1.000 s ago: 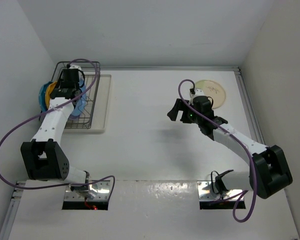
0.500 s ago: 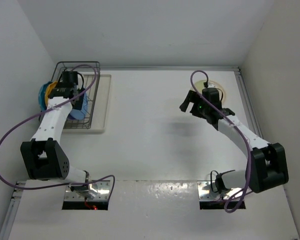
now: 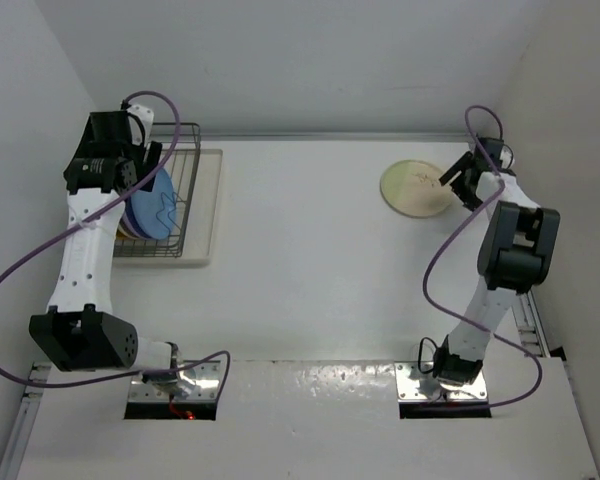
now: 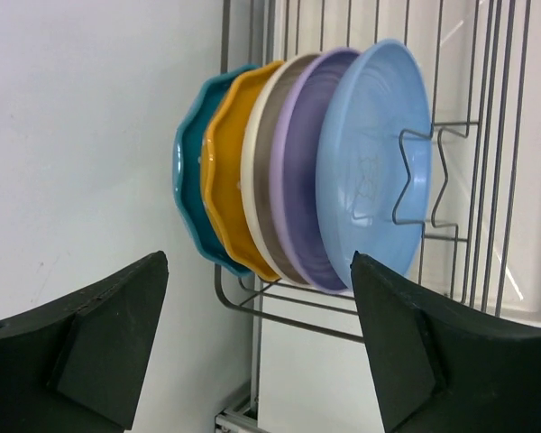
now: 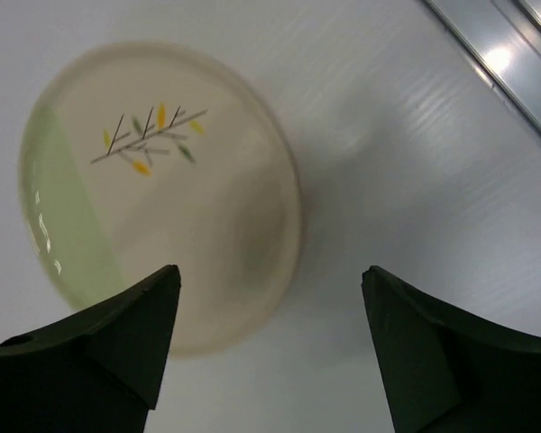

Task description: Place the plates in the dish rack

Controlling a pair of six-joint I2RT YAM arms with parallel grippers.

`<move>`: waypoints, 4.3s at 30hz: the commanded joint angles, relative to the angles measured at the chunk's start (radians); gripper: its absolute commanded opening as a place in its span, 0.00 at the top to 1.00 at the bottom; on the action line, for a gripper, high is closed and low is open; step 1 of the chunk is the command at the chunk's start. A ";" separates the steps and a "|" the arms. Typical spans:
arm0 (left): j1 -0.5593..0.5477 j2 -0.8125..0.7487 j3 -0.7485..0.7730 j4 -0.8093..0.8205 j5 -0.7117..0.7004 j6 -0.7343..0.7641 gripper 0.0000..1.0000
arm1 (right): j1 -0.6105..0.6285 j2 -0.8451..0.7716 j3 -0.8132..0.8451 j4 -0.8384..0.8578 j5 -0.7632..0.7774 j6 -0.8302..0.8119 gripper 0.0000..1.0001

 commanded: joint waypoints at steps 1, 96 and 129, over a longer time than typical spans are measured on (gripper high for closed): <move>0.006 -0.007 0.010 -0.036 0.031 0.023 0.12 | -0.022 0.118 0.176 -0.093 -0.028 0.008 0.21; -0.591 0.548 0.190 -0.082 0.688 -0.052 0.12 | 0.199 0.112 -0.073 -0.123 -0.160 -0.228 1.00; -0.667 0.963 0.233 0.079 0.726 -0.290 0.51 | 0.360 -0.230 -0.512 0.052 -0.315 -0.366 1.00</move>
